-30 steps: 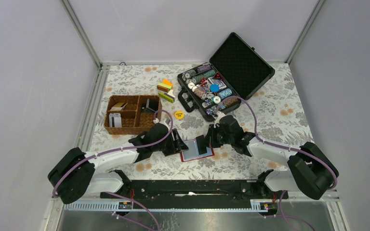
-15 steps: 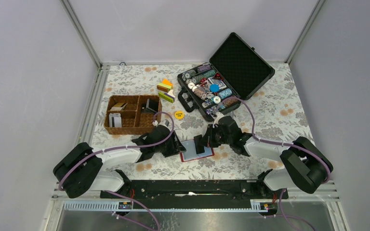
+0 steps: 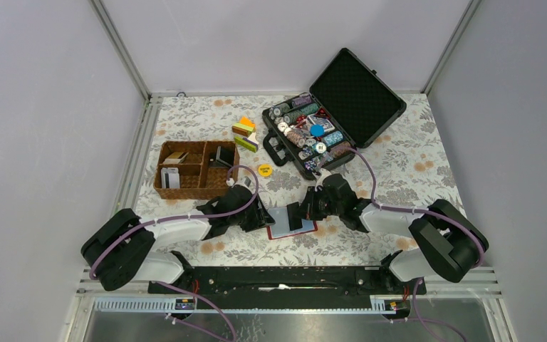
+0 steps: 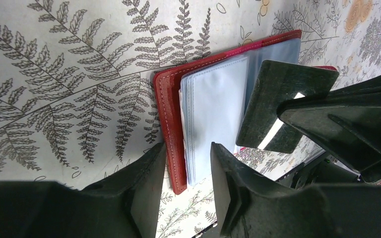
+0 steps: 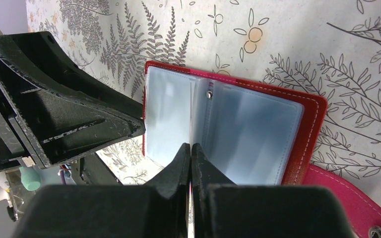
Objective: Put the credit cards into the card holder
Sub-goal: Insert the credit card into the card holder.
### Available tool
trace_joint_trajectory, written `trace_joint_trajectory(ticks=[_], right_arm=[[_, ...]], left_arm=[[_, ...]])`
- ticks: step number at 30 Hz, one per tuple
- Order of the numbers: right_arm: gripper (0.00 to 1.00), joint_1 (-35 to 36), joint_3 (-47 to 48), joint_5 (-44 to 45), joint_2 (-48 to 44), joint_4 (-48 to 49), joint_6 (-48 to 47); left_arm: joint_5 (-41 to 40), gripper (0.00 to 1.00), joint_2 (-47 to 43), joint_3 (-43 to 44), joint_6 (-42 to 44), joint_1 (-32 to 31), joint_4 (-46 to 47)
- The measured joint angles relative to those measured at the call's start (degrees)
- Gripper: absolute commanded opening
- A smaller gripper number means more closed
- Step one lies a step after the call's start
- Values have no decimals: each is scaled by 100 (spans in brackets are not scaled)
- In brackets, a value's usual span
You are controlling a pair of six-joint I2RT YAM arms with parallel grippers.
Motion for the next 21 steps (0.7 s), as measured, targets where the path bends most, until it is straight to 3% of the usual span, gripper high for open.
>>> trace_joint_trajectory(ticks=[14,21], right_arm=[[0,-13,-136,-17,162,216,466],[0,-22,-280,-81,219,352,844]], left_arm=[[-22,37,55,0,2,2,55],[-57,29,94,-2,9,2,72]])
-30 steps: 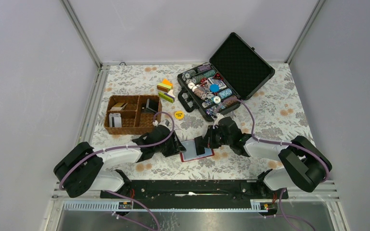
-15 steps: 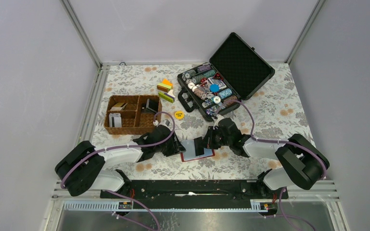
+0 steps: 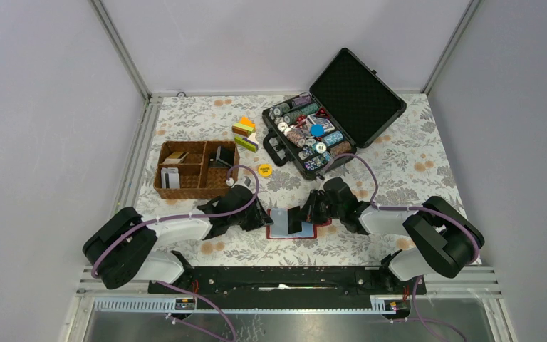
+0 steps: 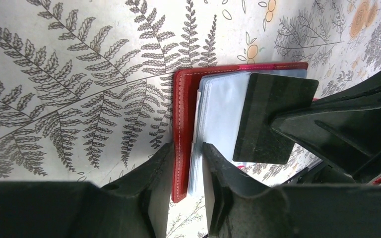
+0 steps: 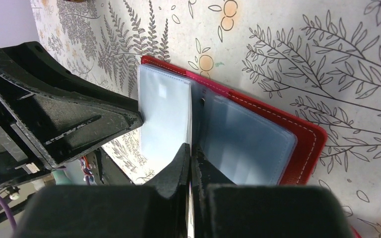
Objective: Put the credit cards into the card holder
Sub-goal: Insert the credit card into the card holder.
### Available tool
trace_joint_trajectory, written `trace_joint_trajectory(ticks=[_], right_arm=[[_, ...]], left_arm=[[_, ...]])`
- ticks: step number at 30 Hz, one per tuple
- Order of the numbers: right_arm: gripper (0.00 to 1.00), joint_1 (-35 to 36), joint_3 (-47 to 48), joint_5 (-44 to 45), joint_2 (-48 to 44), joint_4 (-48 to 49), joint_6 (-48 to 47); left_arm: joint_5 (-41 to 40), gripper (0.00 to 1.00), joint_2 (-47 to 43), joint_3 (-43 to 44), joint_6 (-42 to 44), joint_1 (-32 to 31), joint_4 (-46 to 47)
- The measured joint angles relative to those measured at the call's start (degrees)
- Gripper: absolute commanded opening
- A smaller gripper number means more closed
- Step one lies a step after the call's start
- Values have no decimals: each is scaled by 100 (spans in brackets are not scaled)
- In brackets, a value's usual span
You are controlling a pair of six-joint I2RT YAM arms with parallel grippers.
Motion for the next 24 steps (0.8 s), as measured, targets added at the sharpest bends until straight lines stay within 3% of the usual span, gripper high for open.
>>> trace_joint_trajectory(ticks=[24], right_arm=[[0,-17,-400,92,52,632,931]], left_arm=[[-44,17,101,-87,11,17,254]])
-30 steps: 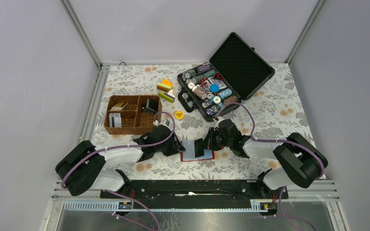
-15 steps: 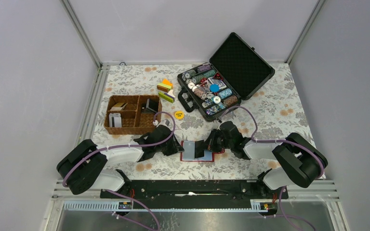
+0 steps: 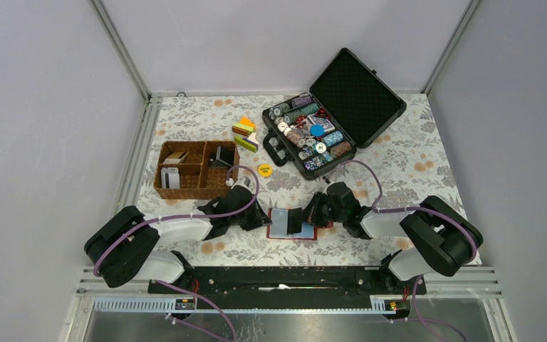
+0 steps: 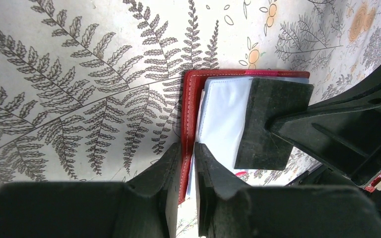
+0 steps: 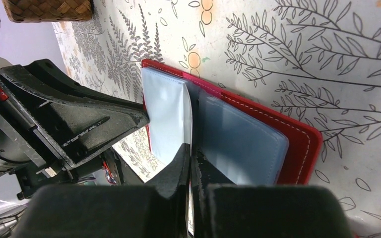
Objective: Put the credit cards into the card holder
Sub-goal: Insert the credit card into the card holder.
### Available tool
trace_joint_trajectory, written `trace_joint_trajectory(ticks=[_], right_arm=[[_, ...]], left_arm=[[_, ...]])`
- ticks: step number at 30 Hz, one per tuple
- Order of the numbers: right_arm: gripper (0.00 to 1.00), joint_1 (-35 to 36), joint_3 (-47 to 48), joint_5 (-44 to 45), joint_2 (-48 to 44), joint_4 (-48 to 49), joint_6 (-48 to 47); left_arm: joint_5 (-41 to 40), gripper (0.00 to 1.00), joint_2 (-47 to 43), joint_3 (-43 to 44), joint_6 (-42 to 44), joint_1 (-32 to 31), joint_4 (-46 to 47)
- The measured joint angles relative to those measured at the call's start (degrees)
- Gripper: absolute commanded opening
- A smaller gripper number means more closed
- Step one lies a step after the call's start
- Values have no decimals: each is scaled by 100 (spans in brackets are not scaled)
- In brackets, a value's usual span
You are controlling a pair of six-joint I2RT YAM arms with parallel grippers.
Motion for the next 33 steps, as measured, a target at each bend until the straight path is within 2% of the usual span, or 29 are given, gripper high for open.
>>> trace_joint_trajectory(ticks=[13,22,33], right_arm=[[0,125,-17,133,199,369,205],[0,227,-343,466,-358,52,428],[0,291,-162,286,214,564,483]], left_arm=[[24,13,0,-33,-9,0,28],[46,12,70,-59,-87,-2,175],[68,12,87,-74,-85,-2,232]])
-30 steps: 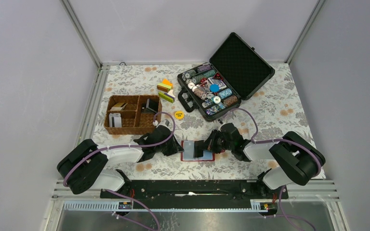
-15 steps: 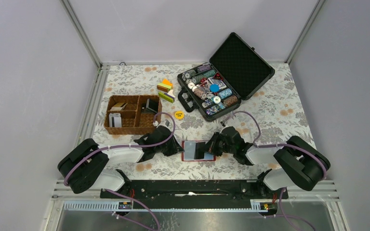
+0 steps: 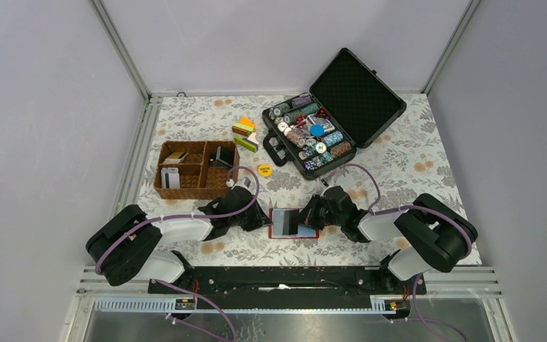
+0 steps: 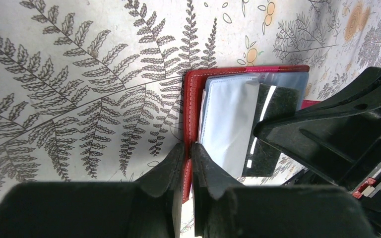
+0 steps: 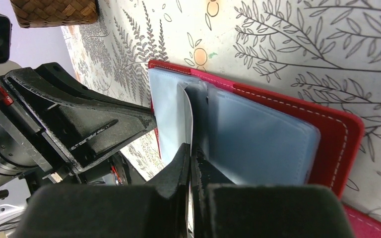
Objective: Put the credit cards into the card holder
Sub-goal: Insert the credit card into the card holder.
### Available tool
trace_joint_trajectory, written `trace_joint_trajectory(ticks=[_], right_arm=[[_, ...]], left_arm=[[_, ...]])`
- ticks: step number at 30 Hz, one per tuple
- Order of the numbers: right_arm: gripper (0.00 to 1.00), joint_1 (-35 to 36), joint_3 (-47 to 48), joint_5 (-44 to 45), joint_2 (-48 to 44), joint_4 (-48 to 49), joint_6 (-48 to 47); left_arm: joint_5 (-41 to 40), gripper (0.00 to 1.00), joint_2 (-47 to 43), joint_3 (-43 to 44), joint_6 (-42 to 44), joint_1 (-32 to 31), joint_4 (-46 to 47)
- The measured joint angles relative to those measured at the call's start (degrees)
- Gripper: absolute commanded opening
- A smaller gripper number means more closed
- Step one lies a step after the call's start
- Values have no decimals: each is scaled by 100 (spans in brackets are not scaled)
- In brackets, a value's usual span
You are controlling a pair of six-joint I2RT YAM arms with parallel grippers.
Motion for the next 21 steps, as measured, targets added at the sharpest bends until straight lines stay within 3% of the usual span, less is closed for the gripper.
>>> trace_joint_trajectory(ticks=[4,14,21], right_arm=[[0,31,101,-57,153,50,-2],[40,118,525,-160,387,-289,-151],[54,227,894,339,-188,-1716,-761]], left_arm=[[0,12,-4,-26,0,2,44],[-2,16,-26,-39,-4,0,59],[2,18,-42,-74,-7,0,116]])
